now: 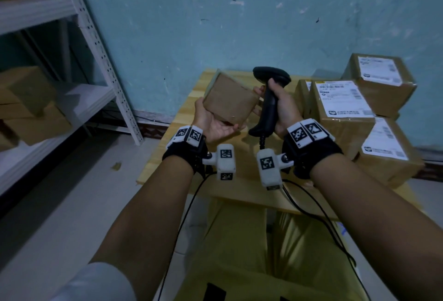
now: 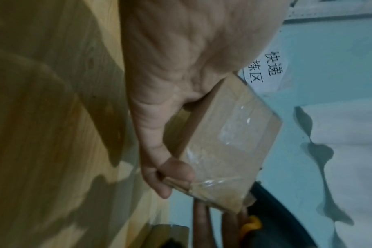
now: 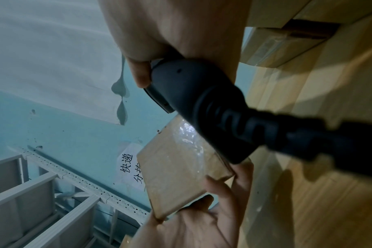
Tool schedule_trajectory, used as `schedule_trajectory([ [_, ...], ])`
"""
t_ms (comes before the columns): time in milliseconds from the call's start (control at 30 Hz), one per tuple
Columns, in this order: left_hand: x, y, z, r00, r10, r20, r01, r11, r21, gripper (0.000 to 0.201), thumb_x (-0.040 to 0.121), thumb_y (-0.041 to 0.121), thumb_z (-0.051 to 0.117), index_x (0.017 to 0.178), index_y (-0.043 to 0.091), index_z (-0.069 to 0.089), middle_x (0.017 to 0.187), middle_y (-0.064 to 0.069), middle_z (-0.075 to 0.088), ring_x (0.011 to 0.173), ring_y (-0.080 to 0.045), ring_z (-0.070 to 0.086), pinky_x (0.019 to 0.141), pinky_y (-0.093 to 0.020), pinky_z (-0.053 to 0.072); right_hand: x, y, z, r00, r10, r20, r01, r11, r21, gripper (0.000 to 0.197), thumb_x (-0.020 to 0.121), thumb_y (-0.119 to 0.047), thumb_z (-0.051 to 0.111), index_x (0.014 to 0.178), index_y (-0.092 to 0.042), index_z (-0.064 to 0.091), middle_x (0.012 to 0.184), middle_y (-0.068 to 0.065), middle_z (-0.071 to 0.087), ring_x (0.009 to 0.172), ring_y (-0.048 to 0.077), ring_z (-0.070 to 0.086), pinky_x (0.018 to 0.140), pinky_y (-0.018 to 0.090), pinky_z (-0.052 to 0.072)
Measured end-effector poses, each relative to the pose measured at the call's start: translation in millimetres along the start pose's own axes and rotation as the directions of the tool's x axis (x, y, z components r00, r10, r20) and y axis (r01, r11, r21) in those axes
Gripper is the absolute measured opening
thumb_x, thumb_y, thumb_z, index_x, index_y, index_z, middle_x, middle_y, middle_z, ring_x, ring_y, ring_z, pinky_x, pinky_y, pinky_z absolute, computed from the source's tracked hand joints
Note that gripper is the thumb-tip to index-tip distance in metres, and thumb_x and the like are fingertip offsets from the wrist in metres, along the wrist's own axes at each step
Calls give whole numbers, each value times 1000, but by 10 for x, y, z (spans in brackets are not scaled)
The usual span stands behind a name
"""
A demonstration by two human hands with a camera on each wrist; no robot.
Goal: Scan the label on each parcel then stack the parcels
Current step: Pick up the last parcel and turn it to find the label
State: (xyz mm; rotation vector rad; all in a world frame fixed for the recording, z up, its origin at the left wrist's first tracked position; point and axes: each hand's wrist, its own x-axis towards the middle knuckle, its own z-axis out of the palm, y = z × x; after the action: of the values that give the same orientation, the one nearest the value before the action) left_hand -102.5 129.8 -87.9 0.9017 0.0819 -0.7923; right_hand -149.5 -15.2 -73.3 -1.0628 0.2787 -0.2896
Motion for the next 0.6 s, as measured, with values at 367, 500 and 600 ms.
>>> schedule_trajectory([
  [367, -38, 108, -25, 998, 0, 63, -5, 997, 82, 53, 70, 57, 67, 103, 17, 54, 104, -15, 58, 93, -31, 56, 64, -34, 57, -67, -9, -17, 1000, 6, -26, -5, 999, 45, 23, 98, -28, 43, 85, -12, 54, 79, 0, 58, 74, 15, 59, 79, 37, 50],
  [500, 22, 97, -100, 988, 157, 11, -155, 960, 231, 97, 67, 14, 80, 143, 28, 21, 138, -22, 43, 88, -27, 59, 58, -40, 59, -90, 43, -58, 998, 23, -54, -25, 999, -26, 23, 97, -30, 45, 85, -13, 56, 85, 1, 59, 75, 14, 56, 70, 28, 43],
  [600, 58, 76, -126, 943, 333, -16, -283, 827, 485, 112, 64, 16, 82, 145, 37, 7, 146, -19, 38, 106, -25, 60, 74, -41, 57, -85, 90, -65, 998, 38, -45, -40, 998, -40, 29, 95, -33, 47, 103, -7, 59, 103, 7, 60, 87, 20, 57, 78, 32, 44],
])
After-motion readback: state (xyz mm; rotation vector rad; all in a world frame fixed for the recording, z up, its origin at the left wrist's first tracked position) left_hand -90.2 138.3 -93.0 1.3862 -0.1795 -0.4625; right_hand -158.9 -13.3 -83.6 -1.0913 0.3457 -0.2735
